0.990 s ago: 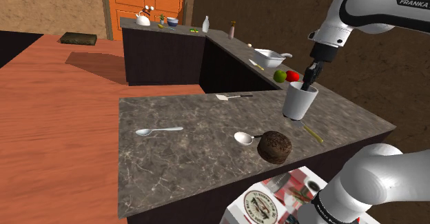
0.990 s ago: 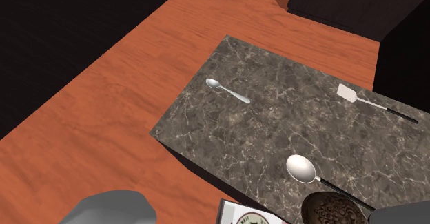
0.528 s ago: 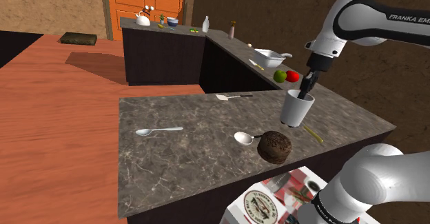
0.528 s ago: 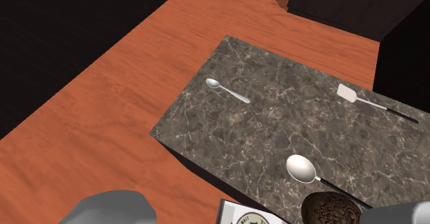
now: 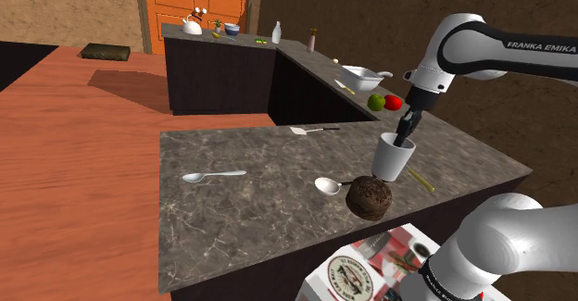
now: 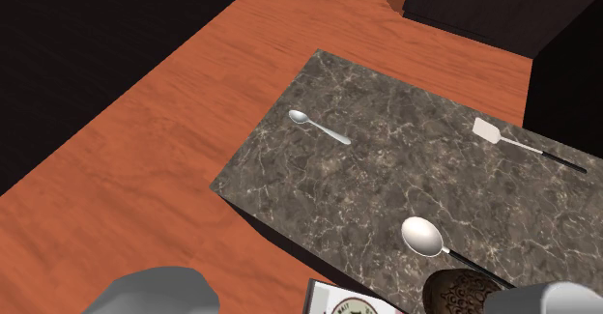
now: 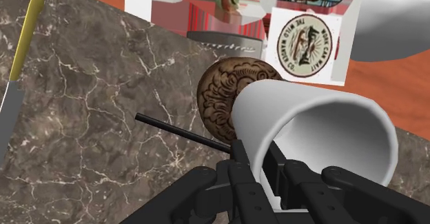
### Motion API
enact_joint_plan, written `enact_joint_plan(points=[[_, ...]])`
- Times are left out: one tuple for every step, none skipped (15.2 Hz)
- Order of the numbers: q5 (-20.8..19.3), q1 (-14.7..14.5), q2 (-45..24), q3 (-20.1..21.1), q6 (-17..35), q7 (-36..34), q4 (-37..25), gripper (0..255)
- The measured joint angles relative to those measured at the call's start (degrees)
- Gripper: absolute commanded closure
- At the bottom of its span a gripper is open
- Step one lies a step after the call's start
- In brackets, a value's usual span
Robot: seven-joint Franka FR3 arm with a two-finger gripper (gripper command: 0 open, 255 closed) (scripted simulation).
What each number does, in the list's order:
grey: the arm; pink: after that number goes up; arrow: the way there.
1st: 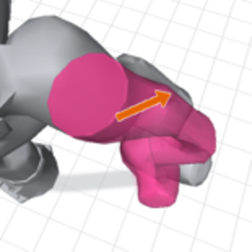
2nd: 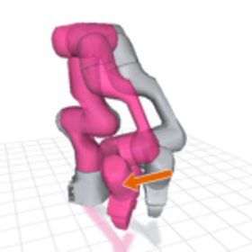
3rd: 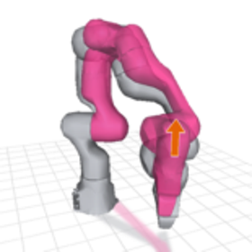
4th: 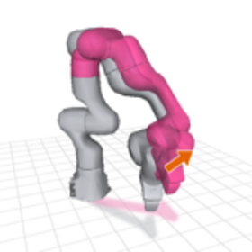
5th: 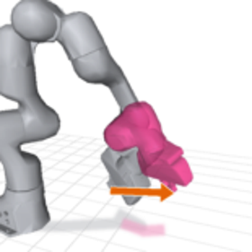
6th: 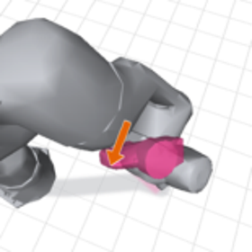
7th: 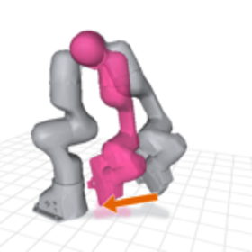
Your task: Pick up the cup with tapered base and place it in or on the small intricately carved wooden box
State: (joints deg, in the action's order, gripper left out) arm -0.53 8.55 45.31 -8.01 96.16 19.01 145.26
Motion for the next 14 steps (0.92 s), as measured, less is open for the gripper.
enact_joint_plan(points=[[-0.10, 0.06, -0.03, -0.13, 0.76, 0.13, 0.75, 255], [-0.06, 0.04, 0.10, -0.06, 1.52, 0.05, 1.62, 255], [-0.07, 0.05, 0.12, -0.07, 2.29, 0.05, 2.43, 255], [-0.13, 0.08, 0.04, -0.15, 3.01, 0.14, 3.06, 255], [-0.21, 0.13, 0.01, -0.25, 3.68, 0.24, 3.70, 255], [-0.19, 0.12, 0.04, -0.22, 4.66, 0.18, 4.72, 255], [-0.21, 0.12, -0.19, -0.28, 5.20, 0.23, 5.03, 255], [-0.28, 0.17, -0.16, -0.35, 5.49, 0.32, 5.35, 255], [-0.30, 0.18, -0.17, -0.38, 5.65, 0.34, 5.50, 255], [-0.31, 0.19, -0.18, -0.39, 5.74, 0.35, 5.57, 255], [-0.31, 0.19, -0.17, -0.39, 5.79, 0.35, 5.61, 255], [-0.32, 0.20, -0.15, -0.40, 5.83, 0.36, 5.62, 255], [-0.32, 0.20, -0.14, -0.40, 5.84, 0.36, 5.64, 255], [-0.32, 0.20, -0.14, -0.40, 5.84, 0.36, 5.64, 0]])
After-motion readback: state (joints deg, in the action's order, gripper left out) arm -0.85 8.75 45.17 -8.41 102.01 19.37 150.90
